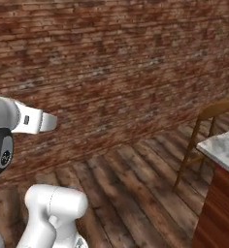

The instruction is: Gather the lime and garlic from the fridge and place them on a tray on the dining counter. Then gather the chicken drumsticks from the fridge and place them on the other tray.

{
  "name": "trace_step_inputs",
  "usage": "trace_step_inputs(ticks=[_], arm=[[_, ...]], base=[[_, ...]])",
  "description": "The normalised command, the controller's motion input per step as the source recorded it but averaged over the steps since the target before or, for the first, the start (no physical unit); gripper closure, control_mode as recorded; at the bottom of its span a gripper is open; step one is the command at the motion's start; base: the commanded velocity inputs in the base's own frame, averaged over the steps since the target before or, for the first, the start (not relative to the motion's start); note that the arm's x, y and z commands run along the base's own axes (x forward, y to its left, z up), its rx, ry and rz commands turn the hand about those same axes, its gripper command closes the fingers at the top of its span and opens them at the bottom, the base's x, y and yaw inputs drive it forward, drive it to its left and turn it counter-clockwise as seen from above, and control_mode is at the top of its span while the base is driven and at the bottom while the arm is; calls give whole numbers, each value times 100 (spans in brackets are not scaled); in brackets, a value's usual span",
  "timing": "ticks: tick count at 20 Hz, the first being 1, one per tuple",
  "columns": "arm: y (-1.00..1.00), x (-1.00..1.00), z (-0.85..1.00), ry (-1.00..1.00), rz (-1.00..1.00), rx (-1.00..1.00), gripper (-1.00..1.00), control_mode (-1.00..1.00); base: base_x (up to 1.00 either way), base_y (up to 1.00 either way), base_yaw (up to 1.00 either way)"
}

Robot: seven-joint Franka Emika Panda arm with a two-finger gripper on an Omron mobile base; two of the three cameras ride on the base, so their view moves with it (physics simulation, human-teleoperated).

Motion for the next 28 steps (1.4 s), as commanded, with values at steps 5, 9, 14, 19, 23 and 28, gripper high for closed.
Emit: trace_step_inputs(ticks=[5, 9, 14, 19, 23, 28], arm=[[0, 0, 0, 0, 0, 0, 100, 100], [0, 0, 0, 0, 0, 0, 100, 100], [0, 0, 0, 0, 0, 0, 100, 100], [0, 0, 0, 0, 0, 0, 100, 100], [0, 0, 0, 0, 0, 0, 100, 100], [0, 0, 0, 0, 0, 0, 100, 100]], base=[[0, 0, -100], [15, 12, -96], [95, 88, -67], [100, 100, -52], [100, 100, -47], [100, 86, -51]])
